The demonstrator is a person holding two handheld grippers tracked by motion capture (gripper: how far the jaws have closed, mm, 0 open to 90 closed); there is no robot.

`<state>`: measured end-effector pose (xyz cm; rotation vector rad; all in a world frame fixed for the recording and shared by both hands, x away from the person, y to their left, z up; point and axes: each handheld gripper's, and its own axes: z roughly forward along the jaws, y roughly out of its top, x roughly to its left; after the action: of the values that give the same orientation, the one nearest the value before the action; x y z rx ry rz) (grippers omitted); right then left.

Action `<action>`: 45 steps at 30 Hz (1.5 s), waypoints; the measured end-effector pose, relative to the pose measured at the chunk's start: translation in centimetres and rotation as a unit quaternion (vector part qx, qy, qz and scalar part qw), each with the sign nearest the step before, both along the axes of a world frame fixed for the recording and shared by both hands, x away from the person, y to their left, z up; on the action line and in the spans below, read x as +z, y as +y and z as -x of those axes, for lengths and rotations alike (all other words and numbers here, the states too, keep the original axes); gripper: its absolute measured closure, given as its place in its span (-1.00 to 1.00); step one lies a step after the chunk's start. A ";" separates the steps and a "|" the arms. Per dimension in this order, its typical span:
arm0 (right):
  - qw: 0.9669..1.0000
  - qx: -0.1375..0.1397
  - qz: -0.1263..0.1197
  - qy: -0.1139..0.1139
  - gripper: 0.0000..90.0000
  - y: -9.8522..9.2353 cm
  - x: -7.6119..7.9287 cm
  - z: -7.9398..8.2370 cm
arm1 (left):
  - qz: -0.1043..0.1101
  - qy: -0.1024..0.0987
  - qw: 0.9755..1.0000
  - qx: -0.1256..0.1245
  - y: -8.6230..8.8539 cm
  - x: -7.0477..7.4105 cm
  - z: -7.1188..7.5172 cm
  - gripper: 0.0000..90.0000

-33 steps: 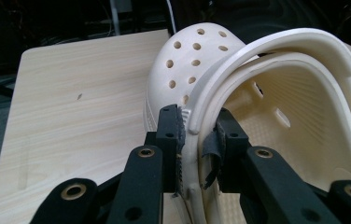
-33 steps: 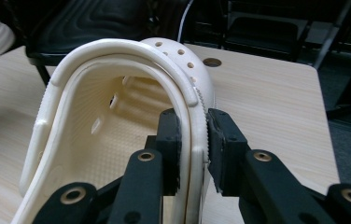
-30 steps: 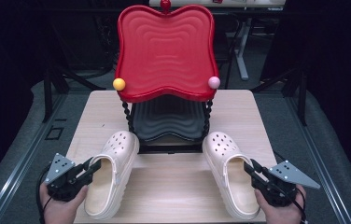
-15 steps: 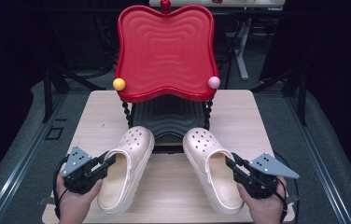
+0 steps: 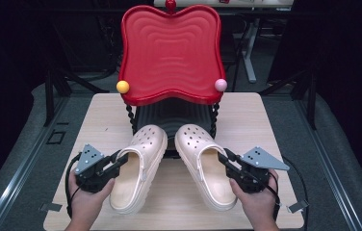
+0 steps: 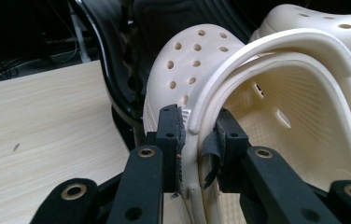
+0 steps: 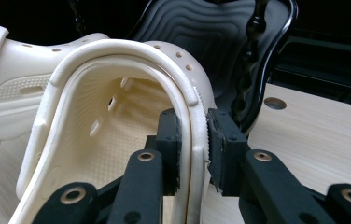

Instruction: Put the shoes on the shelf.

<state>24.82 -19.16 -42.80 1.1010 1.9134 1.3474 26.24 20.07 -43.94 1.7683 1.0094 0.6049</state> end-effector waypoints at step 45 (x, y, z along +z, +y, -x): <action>0.999 -0.035 -0.011 -0.028 0.66 3.3 -2.7 -6.6 | -0.009 -0.033 0.999 0.035 -4.5 -1.0 -6.5 0.67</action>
<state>31.44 -15.84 -45.47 1.1202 1.8075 1.3487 32.77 15.52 -44.99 1.7233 1.0268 0.7129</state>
